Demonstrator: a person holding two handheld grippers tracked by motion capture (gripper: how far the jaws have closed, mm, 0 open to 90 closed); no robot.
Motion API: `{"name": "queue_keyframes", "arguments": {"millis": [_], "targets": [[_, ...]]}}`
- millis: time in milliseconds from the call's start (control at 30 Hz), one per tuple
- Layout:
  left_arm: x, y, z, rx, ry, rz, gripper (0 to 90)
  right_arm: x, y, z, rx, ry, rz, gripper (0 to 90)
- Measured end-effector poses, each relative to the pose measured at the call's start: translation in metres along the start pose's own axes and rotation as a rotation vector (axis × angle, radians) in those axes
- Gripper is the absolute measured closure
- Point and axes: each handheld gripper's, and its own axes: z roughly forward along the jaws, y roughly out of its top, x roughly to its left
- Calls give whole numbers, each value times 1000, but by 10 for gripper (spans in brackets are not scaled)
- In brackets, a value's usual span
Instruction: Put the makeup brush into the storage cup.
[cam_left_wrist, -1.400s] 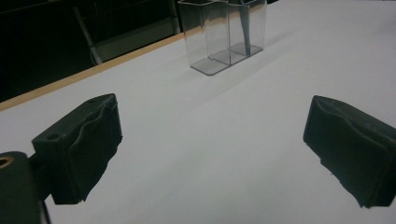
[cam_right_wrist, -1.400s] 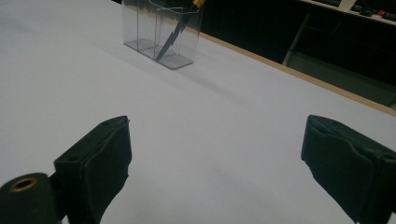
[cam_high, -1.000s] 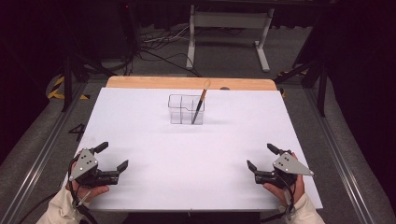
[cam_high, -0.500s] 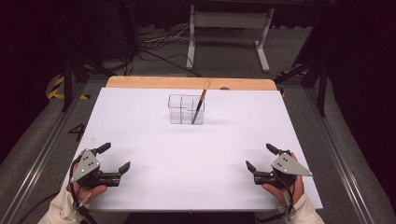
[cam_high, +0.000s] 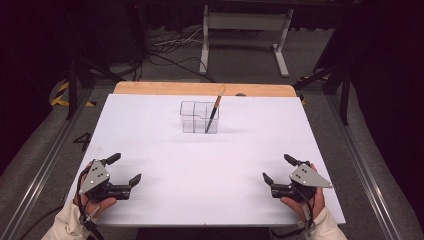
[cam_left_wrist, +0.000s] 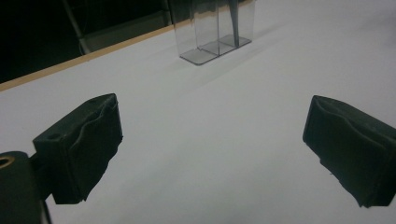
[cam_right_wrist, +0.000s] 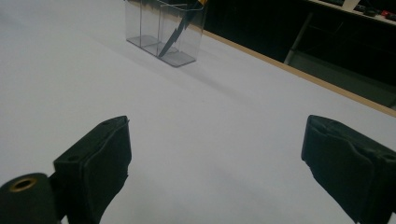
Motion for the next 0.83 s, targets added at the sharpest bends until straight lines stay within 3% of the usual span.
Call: {"name": "queue_keyframes", "arguments": {"millis": [500, 833], "targets": [[0, 0, 1, 5, 10, 4, 54, -1, 0, -1, 5, -10, -8, 92], [1, 1, 3, 6, 15, 6, 54, -5, -2, -2, -5, -20, 17, 94]]}}
